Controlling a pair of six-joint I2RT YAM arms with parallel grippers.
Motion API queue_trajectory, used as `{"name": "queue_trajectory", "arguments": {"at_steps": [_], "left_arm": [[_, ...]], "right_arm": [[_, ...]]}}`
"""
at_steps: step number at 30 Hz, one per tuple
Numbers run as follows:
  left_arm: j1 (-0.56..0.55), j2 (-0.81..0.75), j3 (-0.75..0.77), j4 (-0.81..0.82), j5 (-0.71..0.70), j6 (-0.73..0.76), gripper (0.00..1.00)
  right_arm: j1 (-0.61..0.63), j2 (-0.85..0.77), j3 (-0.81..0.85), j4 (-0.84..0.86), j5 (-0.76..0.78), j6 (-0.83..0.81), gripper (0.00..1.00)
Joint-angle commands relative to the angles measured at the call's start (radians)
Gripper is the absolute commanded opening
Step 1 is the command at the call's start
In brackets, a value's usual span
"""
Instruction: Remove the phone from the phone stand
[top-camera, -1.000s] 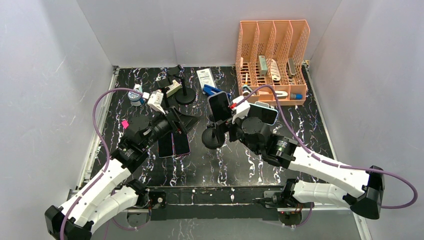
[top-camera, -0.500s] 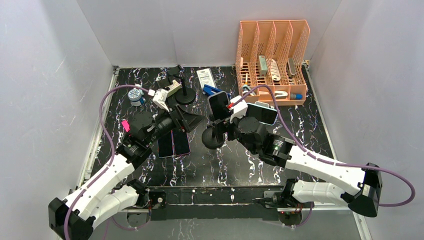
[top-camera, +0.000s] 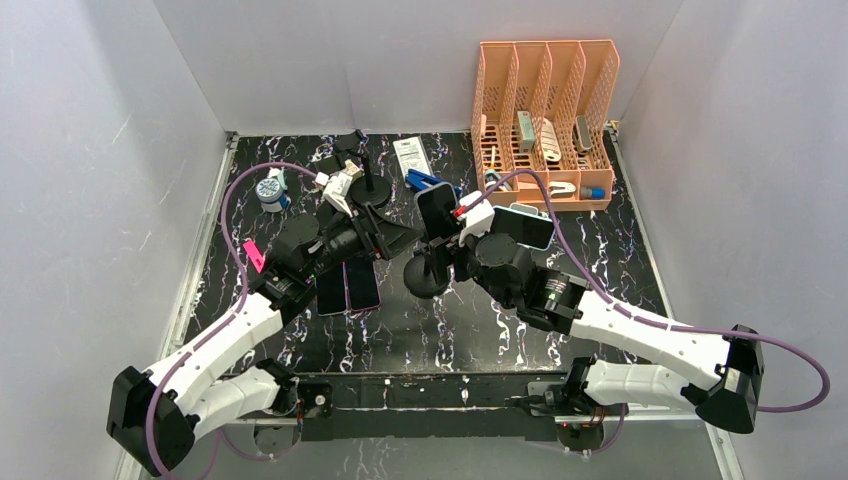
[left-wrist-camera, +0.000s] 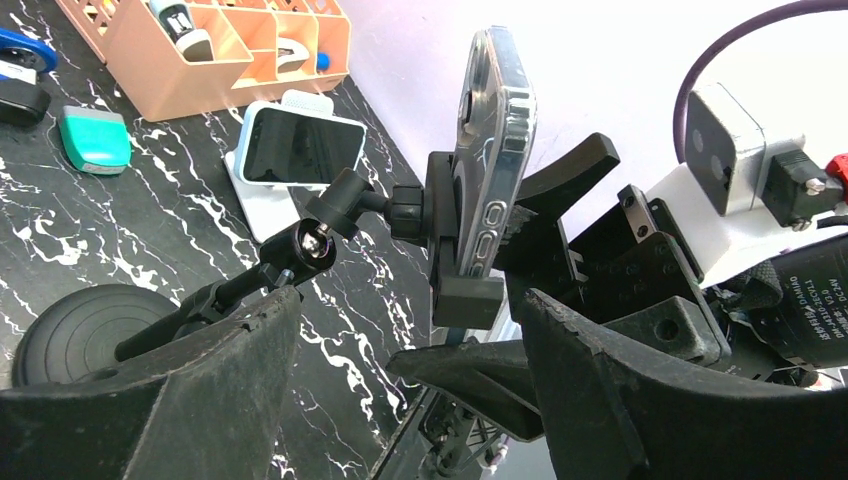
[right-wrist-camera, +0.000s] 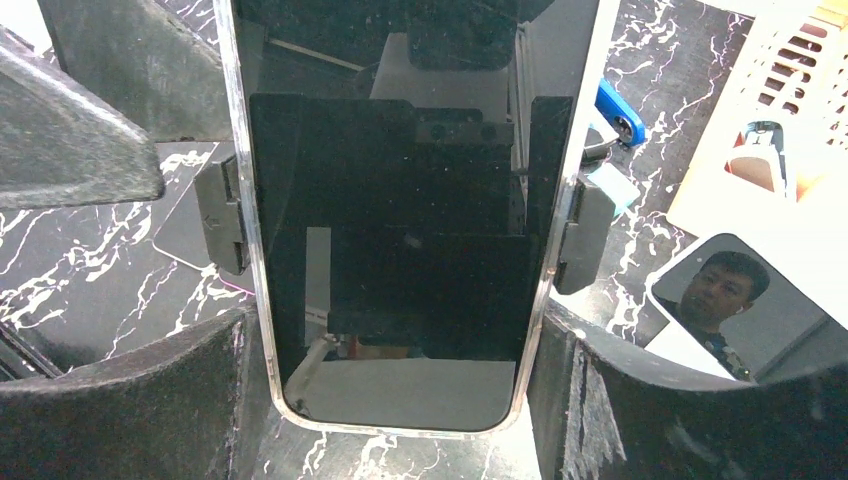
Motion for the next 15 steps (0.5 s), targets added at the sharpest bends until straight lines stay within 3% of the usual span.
{"name": "queue_trajectory", "arguments": {"at_steps": [1,8,15], "left_arm": [[0.005,0.009,0.048,0.062,0.036,0.001,0.76],[0.004,0.051,0.061,0.106,0.063,-0.010,0.70],[0.002,0.082,0.069,0.117,0.103,-0.023,0.66]], "right_arm": [[0.004,-0.007,0.064,-0.003,-0.010,0.007,0.52],[0.004,-0.004,0.091,-0.040,-0.024,0.028,0.44],[0.004,0.004,0.095,-0.049,-0.021,0.037,0.43]]}}
